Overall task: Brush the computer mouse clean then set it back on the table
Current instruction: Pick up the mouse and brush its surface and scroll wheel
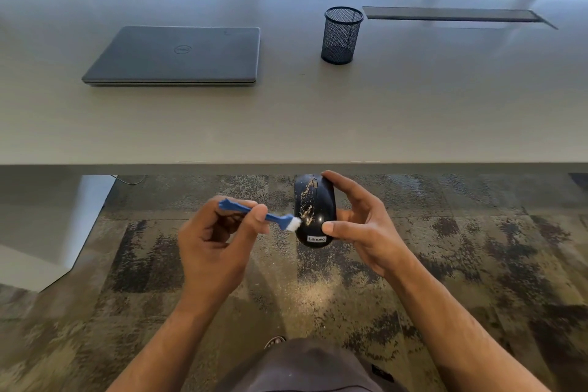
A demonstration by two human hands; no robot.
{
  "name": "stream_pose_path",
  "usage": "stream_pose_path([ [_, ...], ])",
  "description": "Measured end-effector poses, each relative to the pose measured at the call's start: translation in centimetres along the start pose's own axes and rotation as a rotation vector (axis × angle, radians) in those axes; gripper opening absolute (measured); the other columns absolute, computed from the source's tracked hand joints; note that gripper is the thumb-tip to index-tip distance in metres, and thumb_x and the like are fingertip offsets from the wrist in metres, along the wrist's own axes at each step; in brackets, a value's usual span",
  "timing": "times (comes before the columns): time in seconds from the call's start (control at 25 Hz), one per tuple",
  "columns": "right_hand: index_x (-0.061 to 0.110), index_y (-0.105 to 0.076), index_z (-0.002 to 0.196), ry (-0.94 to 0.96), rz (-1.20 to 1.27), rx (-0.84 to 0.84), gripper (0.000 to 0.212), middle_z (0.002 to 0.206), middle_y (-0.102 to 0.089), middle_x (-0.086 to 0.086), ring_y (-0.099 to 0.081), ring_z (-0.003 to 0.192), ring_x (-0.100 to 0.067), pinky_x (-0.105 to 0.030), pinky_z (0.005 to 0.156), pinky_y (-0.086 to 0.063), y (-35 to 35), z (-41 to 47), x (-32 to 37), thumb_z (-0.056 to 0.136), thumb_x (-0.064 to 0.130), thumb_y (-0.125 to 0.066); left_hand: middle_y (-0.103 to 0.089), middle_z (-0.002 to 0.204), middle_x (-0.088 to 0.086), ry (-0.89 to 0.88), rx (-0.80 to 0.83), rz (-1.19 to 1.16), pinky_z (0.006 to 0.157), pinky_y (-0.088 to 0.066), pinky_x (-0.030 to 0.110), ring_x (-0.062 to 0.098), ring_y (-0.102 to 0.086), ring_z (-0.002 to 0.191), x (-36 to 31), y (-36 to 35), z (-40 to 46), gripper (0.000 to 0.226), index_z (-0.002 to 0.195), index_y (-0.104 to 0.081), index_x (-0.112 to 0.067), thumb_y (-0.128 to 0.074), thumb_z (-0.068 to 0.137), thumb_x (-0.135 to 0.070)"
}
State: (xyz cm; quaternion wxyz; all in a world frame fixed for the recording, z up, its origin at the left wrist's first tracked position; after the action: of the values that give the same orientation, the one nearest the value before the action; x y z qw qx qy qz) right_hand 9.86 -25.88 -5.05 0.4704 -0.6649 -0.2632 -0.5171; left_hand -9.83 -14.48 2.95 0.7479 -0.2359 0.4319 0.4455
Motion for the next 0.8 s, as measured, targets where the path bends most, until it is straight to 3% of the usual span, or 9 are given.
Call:
stream_pose_path([
  [0.12,0.013,-0.050,0.146,0.003,0.002,0.005,0.091,0.140,-0.064,-0.004,-0.077,0.092,-0.032,-0.044,0.084,-0.062,-0.2,0.1,-0.1,0.061,0.003,-0.084,-0.073,0.076,-0.008,-0.033,0.101,0.006,0.055,-0.051,0.013,0.005,-0.068,0.059,-0.5,-1.9,-0.6,0.007,0.097,-0.069,-0.032,-0.072,0.092,-0.032],
  [0.2,0.013,-0.050,0.146,-0.002,0.000,0.010,0.091,0.140,-0.064,-0.002,-0.077,0.092,-0.032,-0.043,0.084,-0.062,-0.3,0.1,-0.2,0.062,0.003,-0.084,-0.074,0.077,-0.008,0.008,0.060,0.049,0.054,-0.051,0.013,0.003,-0.069,0.059,0.2,-1.7,-0.5,0.007,0.096,-0.068,-0.033,-0.072,0.091,-0.036],
  [0.4,0.016,-0.053,0.144,-0.014,-0.014,-0.020,0.091,0.145,-0.059,-0.008,-0.077,0.093,-0.032,-0.050,0.088,-0.061,0.1,-0.1,-0.1,0.059,0.005,-0.085,-0.074,0.075,-0.006,0.062,-0.086,0.086,0.054,-0.059,0.044,0.022,-0.071,0.060,1.4,1.2,0.7,0.010,0.094,-0.070,-0.028,-0.072,0.090,-0.036],
  [0.44,0.016,-0.052,0.145,-0.017,-0.023,-0.018,0.092,0.145,-0.059,-0.009,-0.077,0.094,-0.033,-0.052,0.089,-0.060,0.1,-0.1,-0.2,0.060,0.005,-0.085,-0.074,0.075,-0.006,0.047,-0.069,0.068,0.054,-0.058,0.044,0.023,-0.070,0.060,1.1,1.0,0.8,0.008,0.094,-0.070,-0.028,-0.073,0.091,-0.034],
  [0.64,0.016,-0.046,0.149,-0.035,-0.063,0.021,0.092,0.134,-0.068,-0.012,-0.076,0.099,-0.037,-0.055,0.095,-0.057,-0.8,0.1,-0.8,0.065,0.002,-0.083,-0.075,0.077,-0.007,-0.003,0.069,0.019,0.058,-0.053,0.012,0.005,-0.071,0.062,-0.4,-1.9,0.7,0.006,0.096,-0.070,-0.030,-0.071,0.090,-0.030],
  [0.8,0.018,-0.047,0.148,-0.041,-0.060,0.009,0.092,0.136,-0.067,-0.012,-0.075,0.100,-0.037,-0.056,0.096,-0.056,-0.5,0.0,-0.8,0.064,0.003,-0.083,-0.075,0.075,-0.007,0.060,-0.015,0.043,0.061,-0.056,0.017,0.009,-0.072,0.062,1.0,0.1,1.2,0.006,0.094,-0.070,-0.022,-0.071,0.089,-0.026],
])
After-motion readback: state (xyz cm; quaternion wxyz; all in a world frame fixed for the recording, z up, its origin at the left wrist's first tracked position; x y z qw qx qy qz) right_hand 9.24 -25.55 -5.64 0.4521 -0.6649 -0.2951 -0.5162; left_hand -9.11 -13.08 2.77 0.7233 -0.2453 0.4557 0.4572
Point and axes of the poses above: each hand's wrist, its own z-axis towards the middle knuckle, its own y-axis out of the back of the hand, x = y × z, the point moved 10 cm from there along z, towards the middle knuckle
